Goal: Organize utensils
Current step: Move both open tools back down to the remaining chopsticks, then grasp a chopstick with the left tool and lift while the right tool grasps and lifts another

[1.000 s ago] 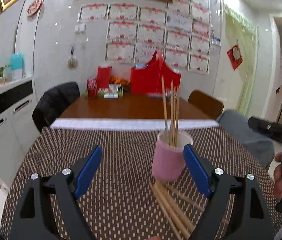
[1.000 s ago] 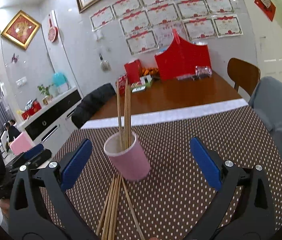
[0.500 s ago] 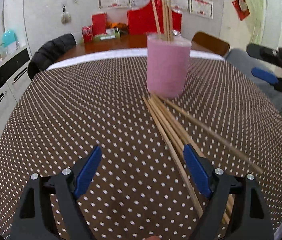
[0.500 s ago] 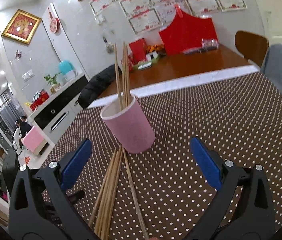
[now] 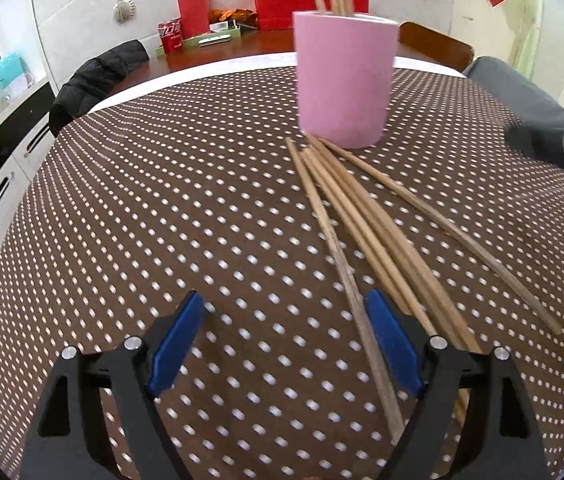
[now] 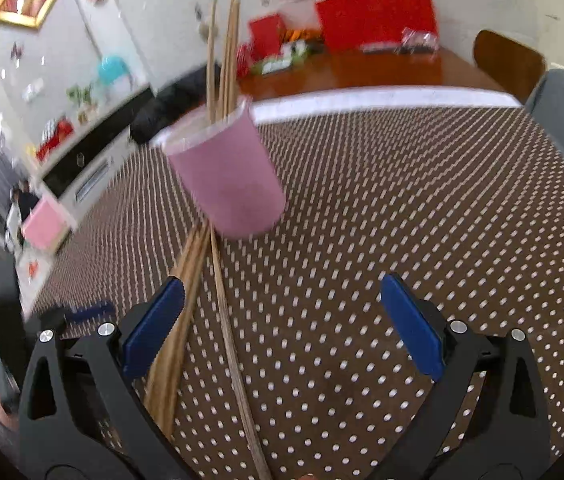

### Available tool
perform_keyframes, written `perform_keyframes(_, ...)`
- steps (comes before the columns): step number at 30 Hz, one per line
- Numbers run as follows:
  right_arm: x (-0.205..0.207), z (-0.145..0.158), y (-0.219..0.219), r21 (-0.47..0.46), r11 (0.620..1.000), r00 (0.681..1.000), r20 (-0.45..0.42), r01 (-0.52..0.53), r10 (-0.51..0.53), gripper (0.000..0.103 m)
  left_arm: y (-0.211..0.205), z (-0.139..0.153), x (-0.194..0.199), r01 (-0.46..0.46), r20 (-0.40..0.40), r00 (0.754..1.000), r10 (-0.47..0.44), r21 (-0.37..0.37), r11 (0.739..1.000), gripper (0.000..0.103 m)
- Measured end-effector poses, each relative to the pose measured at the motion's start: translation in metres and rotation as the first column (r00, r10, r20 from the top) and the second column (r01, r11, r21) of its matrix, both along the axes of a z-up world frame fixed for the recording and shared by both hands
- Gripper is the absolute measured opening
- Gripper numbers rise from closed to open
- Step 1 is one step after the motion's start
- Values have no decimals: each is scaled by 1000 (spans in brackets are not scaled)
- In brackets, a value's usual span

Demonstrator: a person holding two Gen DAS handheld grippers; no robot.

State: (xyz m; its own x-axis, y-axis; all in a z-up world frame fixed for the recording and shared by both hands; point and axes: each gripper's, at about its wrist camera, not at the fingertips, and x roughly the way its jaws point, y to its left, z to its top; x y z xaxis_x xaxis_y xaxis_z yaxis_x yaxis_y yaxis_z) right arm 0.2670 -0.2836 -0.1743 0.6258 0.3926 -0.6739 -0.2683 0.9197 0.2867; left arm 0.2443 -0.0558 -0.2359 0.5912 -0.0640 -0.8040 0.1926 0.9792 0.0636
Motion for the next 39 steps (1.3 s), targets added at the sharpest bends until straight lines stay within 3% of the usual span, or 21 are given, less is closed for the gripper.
perform_keyframes(5, -1, -17, 38, -148, 982, 990, -97, -121, 107, 95, 0, 0, 18, 28, -19, 999, -28, 5, 1000, 83)
perform_keyframes(8, -3, -22, 59, -217, 960, 980, -129, -179, 153, 78, -1, 1, 24, 44, -19, 999, -44, 2, 999, 83)
perform_keyframes(10, -1, -26, 67, -254, 948, 977, -147, -189, 155, 61, -1, 1, 31, 53, -25, 998, -53, 0, 999, 83)
perform_keyframes(11, 0, -28, 71, -282, 940, 976, -158, -192, 152, 59, -2, 2, 34, 58, -27, 998, -58, 3, 998, 83)
perform_keyframes(15, 5, -26, 80, -301, 932, 974, -159, -204, 162, 32, -8, 4, 54, 78, -44, 996, -77, 12, 997, 83)
perform_keyframes(17, 7, -26, 89, -318, 922, 971, -157, -223, 181, 26, -8, 3, 58, 81, -51, 995, -81, 1, 997, 81)
perform_keyframes(18, 8, -26, 94, -338, 912, 970, -149, -232, 191, 19, -8, 3, 60, 91, -54, 994, -92, -18, 996, 77)
perform_keyframes(19, 6, -26, 97, -349, 904, 968, -145, -246, 207, 10, -7, 4, 60, 103, -51, 993, -104, -31, 994, 65)
perform_keyframes(20, 6, -26, 102, -351, 900, 965, -147, -257, 217, 8, -6, 5, 62, 110, -43, 993, -111, -27, 994, 44)
perform_keyframes(21, 6, -27, 103, -359, 896, 964, -146, -261, 223, 7, -5, 7, 62, 115, -45, 992, -117, -28, 993, 34)
perform_keyframes(22, 6, -27, 105, -369, 892, 964, -143, -261, 223, 7, -5, 8, 63, 114, -49, 992, -116, -28, 993, 12)
perform_keyframes(23, 5, -27, 106, -372, 891, 965, -142, -260, 222, 6, -3, 9, 63, 113, -54, 992, -115, -30, 993, 9)
perform_keyframes(31, -5, -22, 77, -242, 943, 973, -97, -228, 210, 6, 27, 10, 49, 45, -26, 999, -47, -98, 994, 6)
perform_keyframes(39, -20, -6, 59, -137, 967, 977, -25, -214, 213, 6, 47, 29, 29, 9, 48, 999, -2, -163, 987, 6)
